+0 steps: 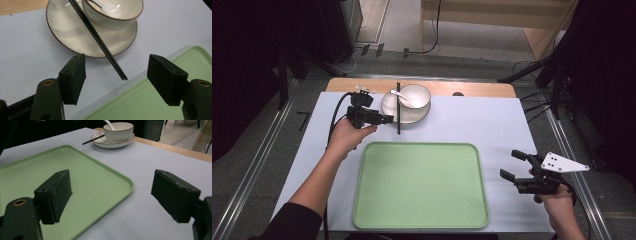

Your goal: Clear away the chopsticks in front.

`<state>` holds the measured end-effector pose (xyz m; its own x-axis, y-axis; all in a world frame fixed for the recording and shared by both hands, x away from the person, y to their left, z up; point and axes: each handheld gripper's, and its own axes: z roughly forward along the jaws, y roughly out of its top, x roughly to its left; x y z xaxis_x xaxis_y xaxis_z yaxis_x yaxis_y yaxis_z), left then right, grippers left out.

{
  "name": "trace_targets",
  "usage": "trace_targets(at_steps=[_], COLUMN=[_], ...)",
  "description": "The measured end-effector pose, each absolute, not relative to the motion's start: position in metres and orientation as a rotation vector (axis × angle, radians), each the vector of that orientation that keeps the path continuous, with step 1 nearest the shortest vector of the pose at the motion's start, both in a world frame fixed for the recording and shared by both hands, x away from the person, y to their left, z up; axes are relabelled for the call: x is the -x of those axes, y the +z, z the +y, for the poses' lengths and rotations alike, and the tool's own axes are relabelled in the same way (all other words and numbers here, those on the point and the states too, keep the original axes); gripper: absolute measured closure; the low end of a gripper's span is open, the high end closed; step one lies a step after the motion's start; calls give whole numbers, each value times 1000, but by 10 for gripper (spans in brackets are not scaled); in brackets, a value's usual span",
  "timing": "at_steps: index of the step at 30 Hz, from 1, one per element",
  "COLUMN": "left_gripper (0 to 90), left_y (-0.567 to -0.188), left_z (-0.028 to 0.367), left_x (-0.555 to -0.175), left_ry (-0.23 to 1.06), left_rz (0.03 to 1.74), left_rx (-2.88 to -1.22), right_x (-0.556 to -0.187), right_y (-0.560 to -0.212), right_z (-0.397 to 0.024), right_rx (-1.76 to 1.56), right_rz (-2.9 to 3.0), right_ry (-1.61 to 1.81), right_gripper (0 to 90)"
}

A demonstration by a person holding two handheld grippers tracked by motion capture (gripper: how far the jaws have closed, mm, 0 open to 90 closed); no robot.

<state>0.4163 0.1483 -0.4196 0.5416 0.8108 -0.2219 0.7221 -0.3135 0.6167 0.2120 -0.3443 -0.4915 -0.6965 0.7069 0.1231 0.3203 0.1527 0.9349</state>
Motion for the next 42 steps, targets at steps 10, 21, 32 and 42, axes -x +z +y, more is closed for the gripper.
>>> trace_targets(at_steps=[10,21,32,42], left_gripper=[372,450,449,530], left_y=[-434,-454,-470,-475], left_z=[119,107,105,105], left_x=[-453,-478,-487,-489], left_ry=[223,230,243,271], left_rz=[1380,1468,1501,1520], left_rx=[-2146,-2125,-2172,-2186], right_x=[-213,-212,-212,-212], right_y=[-492,-493,-493,-492], right_z=[-343,-347,-349,-347], right_rx=[-997,-1016,-1016,-1005], right_rz=[2109,2104,2098,2106], right_ry=[1560,1567,1574,1575], right_gripper=[170,170,170,170])
